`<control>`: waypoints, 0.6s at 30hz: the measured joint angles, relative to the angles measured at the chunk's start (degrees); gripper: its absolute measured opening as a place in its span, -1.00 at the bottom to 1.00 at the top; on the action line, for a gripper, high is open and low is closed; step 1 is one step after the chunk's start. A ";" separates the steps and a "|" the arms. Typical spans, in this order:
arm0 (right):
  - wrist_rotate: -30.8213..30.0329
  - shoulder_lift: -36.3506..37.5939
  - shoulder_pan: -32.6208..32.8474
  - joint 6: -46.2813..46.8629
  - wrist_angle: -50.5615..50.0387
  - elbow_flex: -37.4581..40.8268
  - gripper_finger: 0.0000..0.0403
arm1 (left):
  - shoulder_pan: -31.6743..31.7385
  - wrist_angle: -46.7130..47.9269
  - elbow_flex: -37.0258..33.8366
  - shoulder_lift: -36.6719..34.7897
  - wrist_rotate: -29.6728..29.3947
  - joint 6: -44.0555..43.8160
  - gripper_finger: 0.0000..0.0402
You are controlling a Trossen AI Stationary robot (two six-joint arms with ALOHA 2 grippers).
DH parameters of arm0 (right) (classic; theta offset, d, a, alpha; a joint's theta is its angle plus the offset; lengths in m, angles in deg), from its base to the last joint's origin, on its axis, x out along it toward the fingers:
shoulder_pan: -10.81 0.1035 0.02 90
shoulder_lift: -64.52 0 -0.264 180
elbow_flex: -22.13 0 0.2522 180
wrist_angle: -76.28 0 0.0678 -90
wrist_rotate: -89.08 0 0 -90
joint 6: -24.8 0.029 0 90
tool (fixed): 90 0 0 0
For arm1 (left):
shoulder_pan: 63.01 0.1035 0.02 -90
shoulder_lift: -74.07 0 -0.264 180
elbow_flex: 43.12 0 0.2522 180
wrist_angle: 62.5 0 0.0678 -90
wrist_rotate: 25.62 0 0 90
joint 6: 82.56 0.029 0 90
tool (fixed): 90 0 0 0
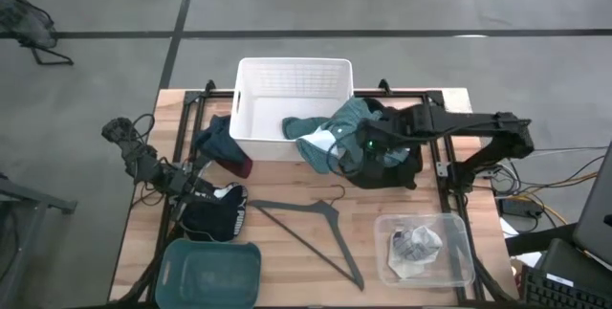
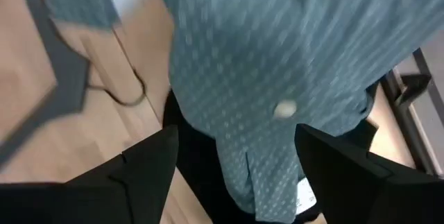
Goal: Pick & Place Cloths
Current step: Put the light green polo shirt into the white laundry bin
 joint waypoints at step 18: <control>1.90 4.40 0.48 -0.06 20.94 27.78 0.20 | -0.02 0.02 0.00 0.00 0.01 0.00 -0.88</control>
